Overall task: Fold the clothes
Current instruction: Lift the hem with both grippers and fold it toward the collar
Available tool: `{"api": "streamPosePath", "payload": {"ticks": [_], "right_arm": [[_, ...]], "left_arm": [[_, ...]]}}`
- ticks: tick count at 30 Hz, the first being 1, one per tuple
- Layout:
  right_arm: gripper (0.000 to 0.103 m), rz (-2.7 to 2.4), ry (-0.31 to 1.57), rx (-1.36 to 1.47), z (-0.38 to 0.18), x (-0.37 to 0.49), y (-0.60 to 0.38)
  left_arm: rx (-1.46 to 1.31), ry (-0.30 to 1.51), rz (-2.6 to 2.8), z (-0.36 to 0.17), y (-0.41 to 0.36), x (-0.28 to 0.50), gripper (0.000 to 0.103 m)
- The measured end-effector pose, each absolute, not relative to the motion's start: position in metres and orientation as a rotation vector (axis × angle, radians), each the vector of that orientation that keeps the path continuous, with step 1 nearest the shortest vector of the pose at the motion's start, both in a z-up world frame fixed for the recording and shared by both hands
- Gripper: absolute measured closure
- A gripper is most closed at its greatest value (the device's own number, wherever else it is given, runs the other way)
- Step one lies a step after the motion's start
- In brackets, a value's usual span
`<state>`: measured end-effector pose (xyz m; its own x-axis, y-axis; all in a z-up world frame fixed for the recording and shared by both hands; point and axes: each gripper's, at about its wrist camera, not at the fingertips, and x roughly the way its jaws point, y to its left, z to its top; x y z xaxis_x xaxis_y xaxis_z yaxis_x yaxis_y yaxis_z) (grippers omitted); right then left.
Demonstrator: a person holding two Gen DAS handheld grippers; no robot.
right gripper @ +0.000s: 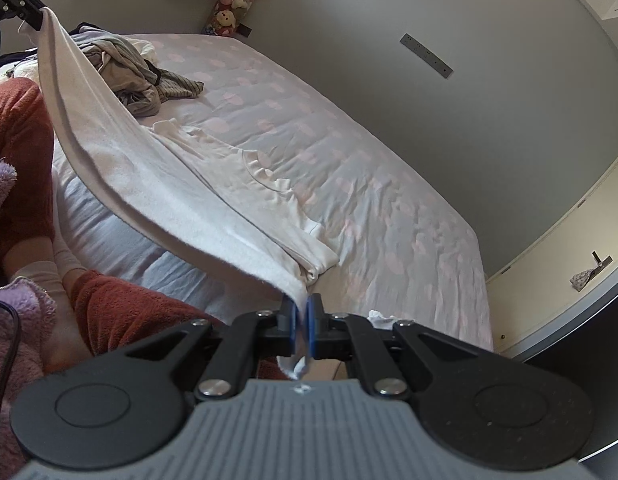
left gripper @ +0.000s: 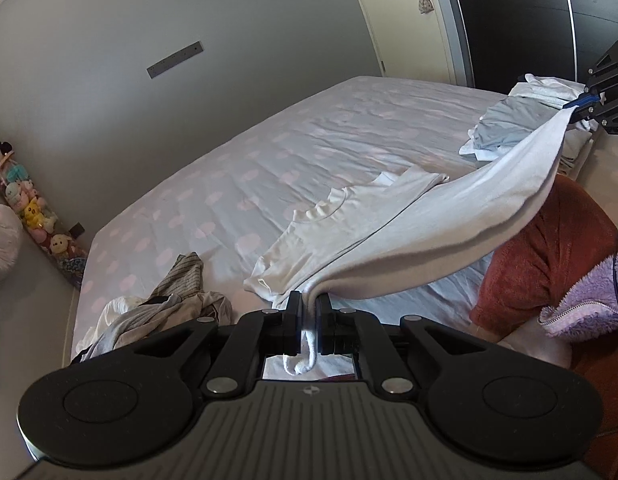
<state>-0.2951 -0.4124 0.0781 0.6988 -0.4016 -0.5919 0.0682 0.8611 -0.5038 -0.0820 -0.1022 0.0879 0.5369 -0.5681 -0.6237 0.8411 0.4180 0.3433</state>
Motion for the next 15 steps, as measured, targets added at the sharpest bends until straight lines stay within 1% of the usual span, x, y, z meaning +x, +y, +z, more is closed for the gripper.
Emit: {"api": "streamPosePath", "payload": {"ticks": [7, 15], "right_arm": [[0.097, -0.265, 0.764, -0.484, 0.078, -0.28, -0.419], [0.097, -0.255, 0.763, -0.5, 0.08, -0.231, -0.442]], "left_arm": [[0.725, 0.46, -0.893, 0.08, -0.111, -0.064, 0.099], [0.79, 0.455, -0.878, 0.078, -0.144, -0.019, 0.099]]}}
